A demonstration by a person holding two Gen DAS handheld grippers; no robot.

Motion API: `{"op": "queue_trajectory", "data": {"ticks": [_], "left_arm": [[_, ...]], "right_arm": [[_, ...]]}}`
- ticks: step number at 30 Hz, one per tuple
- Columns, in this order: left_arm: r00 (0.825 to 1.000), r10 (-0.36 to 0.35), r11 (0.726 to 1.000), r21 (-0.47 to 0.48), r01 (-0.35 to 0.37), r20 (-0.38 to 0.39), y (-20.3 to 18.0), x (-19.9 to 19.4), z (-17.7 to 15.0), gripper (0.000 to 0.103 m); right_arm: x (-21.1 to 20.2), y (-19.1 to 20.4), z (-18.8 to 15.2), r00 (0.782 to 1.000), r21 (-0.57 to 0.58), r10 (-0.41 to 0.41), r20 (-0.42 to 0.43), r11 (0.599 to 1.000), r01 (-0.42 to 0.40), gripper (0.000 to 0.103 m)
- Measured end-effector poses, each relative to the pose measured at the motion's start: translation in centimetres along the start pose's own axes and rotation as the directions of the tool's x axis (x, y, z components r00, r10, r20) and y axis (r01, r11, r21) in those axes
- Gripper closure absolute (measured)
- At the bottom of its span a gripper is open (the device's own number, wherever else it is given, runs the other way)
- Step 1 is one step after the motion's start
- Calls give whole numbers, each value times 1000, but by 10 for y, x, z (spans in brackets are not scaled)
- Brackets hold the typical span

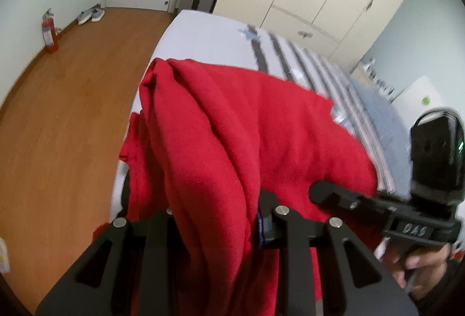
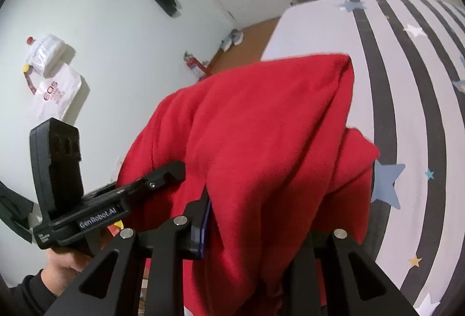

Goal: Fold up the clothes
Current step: 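Carry the red bundle with both tools toward the stack of folded clothes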

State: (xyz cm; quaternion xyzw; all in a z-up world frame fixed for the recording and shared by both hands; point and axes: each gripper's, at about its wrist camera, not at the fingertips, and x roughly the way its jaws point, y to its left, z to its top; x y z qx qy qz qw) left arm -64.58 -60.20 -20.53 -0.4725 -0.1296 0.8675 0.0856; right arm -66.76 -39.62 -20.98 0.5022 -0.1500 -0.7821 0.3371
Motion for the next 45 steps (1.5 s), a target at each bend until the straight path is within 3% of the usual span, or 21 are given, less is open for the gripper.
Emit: {"op": "queue_trajectory", "data": {"ticks": [2, 4, 5, 9, 16, 20, 21, 23, 25, 28, 30, 36, 39, 42, 45], "left_arm": [[999, 50, 999, 17, -50, 11, 2, 7, -8, 60], [996, 79, 997, -16, -78, 38, 9, 5, -12, 26], [995, 85, 995, -61, -82, 43, 18, 2, -14, 21], [992, 64, 987, -156, -46, 109, 37, -16, -14, 20], [959, 205, 977, -102, -187, 198, 25, -32, 1, 19], [943, 210, 975, -123, -183, 257, 22, -45, 13, 20], [942, 199, 978, -111, -175, 270, 18, -48, 17, 21], [942, 175, 984, -67, -163, 285, 10, -48, 24, 36], [947, 155, 987, -4, -161, 282, -3, -43, 32, 70], [961, 115, 990, 49, -131, 253, -13, -27, 44, 87], [969, 110, 992, 28, -119, 223, -13, -10, 48, 87], [977, 129, 992, -22, -127, 170, -10, 34, 47, 87], [983, 95, 995, -47, -89, 155, -3, 43, 43, 87], [985, 83, 996, -35, -79, 149, -3, 49, 40, 87], [987, 75, 997, -40, -70, 144, -3, 55, 37, 87]], "right_arm": [[1, -3, -2, 1000, 0, -9, -14, 1000, 9, 76], [-5, -7, -6, 1000, -10, -12, 0, 1000, 12, 72], [-9, -11, -8, 1000, 0, -9, 6, 1000, 9, 65], [-20, -32, -12, 1000, 64, 2, 4, 998, -3, 59], [-35, -40, -4, 1000, 122, -20, 1, 992, 20, 56], [-47, -36, -2, 997, 136, -70, -21, 988, 72, 56], [-51, -36, -1, 997, 142, -80, -23, 986, 83, 56], [-64, -29, 2, 989, 116, -147, 5, 983, 146, 56], [-78, -19, 7, 976, 79, -211, 58, 975, 206, 55], [-90, 7, 14, 957, -7, -225, 181, 973, 230, 55], [-79, 28, 19, 942, -82, -210, 260, 968, 238, 55], [5, 61, 25, 913, -251, -252, 322, 907, 339, 68], [35, 43, 19, 892, -242, -328, 311, 880, 408, 74], [39, 10, 17, 899, -168, -312, 307, 912, 374, 75], [40, 2, 9, 899, -190, -295, 323, 911, 367, 75]]}}
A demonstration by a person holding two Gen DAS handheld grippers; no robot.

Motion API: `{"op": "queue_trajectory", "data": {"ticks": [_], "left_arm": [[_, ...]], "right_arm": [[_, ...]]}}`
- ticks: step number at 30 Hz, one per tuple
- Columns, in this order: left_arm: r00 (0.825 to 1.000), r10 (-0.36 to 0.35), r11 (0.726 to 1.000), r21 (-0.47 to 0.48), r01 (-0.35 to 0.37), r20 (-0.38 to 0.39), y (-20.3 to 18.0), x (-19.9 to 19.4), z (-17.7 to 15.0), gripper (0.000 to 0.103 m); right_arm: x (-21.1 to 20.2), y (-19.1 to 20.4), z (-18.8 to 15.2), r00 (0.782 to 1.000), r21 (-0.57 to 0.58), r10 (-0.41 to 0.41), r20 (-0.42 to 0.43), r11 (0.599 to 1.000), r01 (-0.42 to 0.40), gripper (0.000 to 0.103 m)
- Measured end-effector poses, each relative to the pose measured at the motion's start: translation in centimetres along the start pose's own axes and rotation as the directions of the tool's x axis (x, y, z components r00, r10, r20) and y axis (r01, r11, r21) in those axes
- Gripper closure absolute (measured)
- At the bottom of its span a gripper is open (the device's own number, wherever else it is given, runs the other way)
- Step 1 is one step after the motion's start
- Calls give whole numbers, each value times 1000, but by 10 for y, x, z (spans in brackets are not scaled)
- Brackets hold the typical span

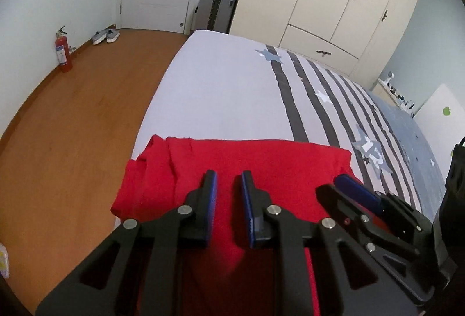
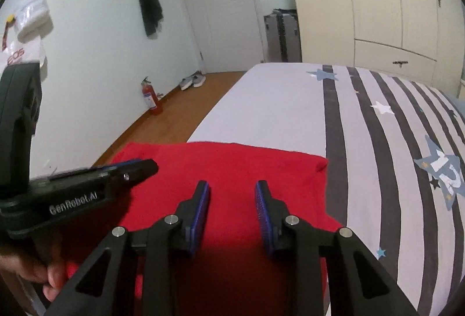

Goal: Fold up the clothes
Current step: 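Carry the red bundle with both tools toward the stack of folded clothes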

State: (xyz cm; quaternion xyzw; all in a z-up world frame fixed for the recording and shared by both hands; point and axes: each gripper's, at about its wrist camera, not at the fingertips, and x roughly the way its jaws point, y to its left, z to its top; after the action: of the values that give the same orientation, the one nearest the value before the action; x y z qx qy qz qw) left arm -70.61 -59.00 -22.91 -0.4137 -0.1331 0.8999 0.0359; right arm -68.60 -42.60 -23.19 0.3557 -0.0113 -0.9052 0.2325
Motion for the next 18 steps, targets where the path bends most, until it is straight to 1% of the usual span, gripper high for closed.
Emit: {"op": "queue_trajectory", "data": {"ticks": [1, 3, 5, 7, 10, 12, 14, 15, 17, 18], "left_arm": [[1000, -6, 1000, -13, 5, -3, 2, 2, -1, 87], [1000, 0, 1000, -16, 0, -7, 2, 3, 0, 87], [1000, 13, 1000, 8, -13, -7, -4, -3, 3, 87], [999, 1, 1000, 11, -1, 36, -5, -19, 9, 87], [994, 4, 997, 75, -12, 108, -10, -38, 15, 87], [995, -12, 994, 112, 1, 104, -12, -36, 20, 87], [998, 6, 989, 149, -15, 59, -16, -22, 17, 87], [999, 14, 987, 160, -20, 43, -16, -16, 14, 87], [999, 27, 986, 164, -31, 27, -14, -5, 9, 87], [999, 36, 987, 156, -39, 26, -11, 0, 7, 87]], "right_arm": [[3, -1, -3, 1000, -4, 1, 1, 1000, -1, 75], [7, -7, -3, 1000, 32, 24, -18, 999, -23, 75], [7, -8, 2, 999, 40, 30, -32, 999, -28, 75], [1, -6, 8, 999, 39, 26, -39, 999, -24, 75], [-17, -5, 22, 1000, 36, 1, 0, 999, -1, 75], [-25, -7, 31, 999, 43, -13, 33, 999, 12, 75], [-23, -7, 41, 999, 40, -14, 48, 999, 12, 75], [-20, -6, 43, 999, 30, -22, 46, 999, 21, 75], [-7, -1, 43, 1000, 6, -5, 12, 1000, 5, 75], [1, 1, 39, 1000, -14, -17, -16, 1000, 17, 75]]}}
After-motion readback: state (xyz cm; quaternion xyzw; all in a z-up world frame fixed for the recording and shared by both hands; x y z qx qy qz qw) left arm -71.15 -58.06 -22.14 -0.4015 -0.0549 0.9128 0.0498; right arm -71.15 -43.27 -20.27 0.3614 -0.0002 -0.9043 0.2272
